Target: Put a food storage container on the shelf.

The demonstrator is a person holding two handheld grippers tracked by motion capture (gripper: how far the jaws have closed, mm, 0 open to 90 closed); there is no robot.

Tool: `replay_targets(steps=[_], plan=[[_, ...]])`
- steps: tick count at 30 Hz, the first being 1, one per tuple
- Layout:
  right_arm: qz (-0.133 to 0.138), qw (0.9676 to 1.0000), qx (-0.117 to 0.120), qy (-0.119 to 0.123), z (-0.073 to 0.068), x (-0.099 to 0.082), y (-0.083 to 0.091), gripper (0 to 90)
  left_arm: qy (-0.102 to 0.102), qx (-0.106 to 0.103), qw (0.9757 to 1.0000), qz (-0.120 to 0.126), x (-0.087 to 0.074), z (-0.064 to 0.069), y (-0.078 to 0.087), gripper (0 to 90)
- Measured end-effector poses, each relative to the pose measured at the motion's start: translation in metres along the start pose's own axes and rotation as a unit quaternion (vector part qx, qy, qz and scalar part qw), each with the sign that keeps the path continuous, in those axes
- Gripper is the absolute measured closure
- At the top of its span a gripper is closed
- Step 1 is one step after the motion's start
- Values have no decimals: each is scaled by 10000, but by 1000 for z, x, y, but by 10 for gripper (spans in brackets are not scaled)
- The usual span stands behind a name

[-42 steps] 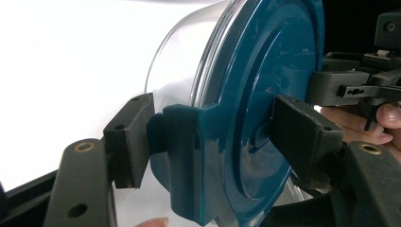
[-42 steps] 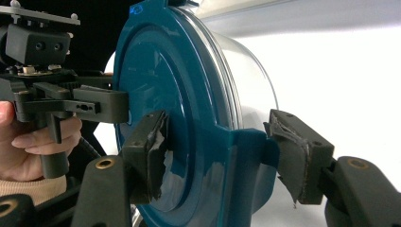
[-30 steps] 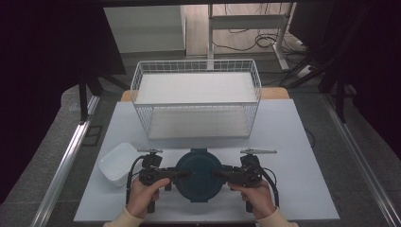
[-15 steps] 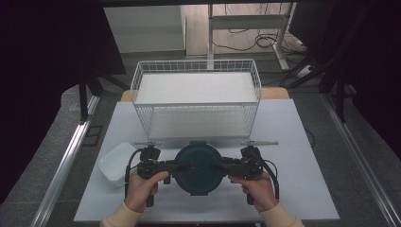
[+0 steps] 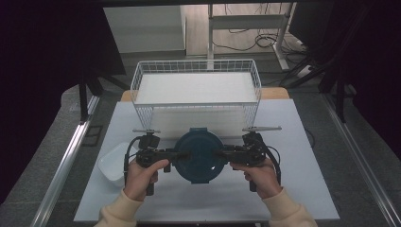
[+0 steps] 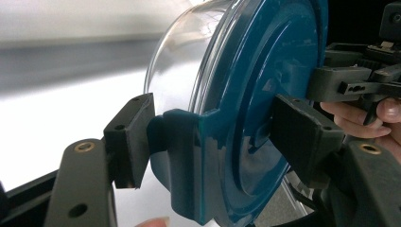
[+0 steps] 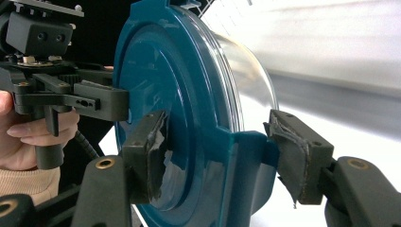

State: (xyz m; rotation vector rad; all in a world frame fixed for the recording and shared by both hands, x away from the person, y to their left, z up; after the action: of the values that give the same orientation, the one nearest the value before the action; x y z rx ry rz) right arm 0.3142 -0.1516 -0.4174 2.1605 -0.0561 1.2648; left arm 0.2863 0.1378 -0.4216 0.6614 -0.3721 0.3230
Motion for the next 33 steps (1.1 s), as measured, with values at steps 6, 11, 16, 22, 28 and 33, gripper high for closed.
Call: replay_targets(steps=[6,11,16,22,28,33], plan=[[21,9999,-29,123,-1,12,6,397,-38,-55,10000,59,7,6,3,331],[-10,9998,-55,189,-1,25,8,396,-44,-49,9999,90,15,11,6,326],[14,9997,-51,253,-2,35,10,396,-80,-34,9999,144,25,18,12,325],[112,9995,-89,284,-2,51,14,396,-91,-52,9998,186,39,26,16,322],[106,9993,-83,337,-1,63,16,396,-164,-35,9997,186,48,31,20,322],[64,9993,-47,377,0,70,17,396,-171,-32,9996,242,53,35,23,322]])
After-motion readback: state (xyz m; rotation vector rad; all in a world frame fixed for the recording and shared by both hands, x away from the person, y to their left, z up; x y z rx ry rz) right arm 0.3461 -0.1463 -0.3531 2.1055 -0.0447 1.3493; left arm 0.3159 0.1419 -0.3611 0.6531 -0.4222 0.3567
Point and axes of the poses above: each handheld gripper's, and its own axes: y roughly backward along the jaws, x roughly out of its top, z roughly to its right, the point moved 1 cm from there along -y, roughly forward along the jaws, and after that the axes turned 14 degrees about y, right-handed, at the moved point
